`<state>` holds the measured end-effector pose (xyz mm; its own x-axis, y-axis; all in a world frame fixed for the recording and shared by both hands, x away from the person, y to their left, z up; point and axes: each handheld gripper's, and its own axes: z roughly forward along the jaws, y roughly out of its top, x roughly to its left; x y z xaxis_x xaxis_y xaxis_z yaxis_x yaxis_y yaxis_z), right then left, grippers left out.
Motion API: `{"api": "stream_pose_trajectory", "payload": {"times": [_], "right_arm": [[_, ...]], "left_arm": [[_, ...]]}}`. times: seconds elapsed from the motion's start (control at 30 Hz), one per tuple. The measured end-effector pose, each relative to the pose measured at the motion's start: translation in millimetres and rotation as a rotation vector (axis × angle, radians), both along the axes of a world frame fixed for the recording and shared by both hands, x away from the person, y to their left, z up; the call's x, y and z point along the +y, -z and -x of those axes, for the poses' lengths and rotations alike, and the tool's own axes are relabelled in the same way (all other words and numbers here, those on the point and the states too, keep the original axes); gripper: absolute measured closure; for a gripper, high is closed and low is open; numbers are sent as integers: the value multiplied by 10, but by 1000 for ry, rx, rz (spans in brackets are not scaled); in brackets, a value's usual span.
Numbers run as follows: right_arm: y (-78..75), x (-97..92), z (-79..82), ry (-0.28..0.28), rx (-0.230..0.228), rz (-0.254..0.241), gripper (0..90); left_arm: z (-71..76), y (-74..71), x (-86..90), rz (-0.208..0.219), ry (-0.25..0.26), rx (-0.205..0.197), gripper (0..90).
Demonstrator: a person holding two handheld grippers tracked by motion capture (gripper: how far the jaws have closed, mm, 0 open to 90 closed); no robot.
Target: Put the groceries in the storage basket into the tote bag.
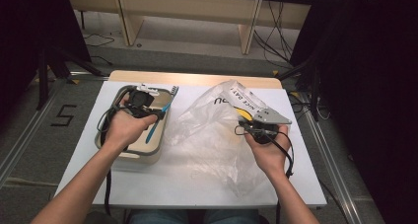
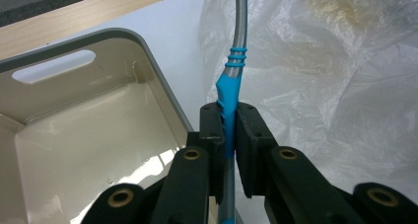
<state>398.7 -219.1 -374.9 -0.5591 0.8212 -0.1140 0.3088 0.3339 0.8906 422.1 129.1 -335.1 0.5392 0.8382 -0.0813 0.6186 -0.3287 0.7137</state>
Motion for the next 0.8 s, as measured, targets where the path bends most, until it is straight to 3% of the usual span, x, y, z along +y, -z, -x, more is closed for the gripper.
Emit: {"api": "stream_pose_trajectory", "payload": {"times": [0.8], "right_arm": [[-6,-3,6,1,1,-2,900]], "left_arm": [[180,23,-187,10,78,-9,822]]}}
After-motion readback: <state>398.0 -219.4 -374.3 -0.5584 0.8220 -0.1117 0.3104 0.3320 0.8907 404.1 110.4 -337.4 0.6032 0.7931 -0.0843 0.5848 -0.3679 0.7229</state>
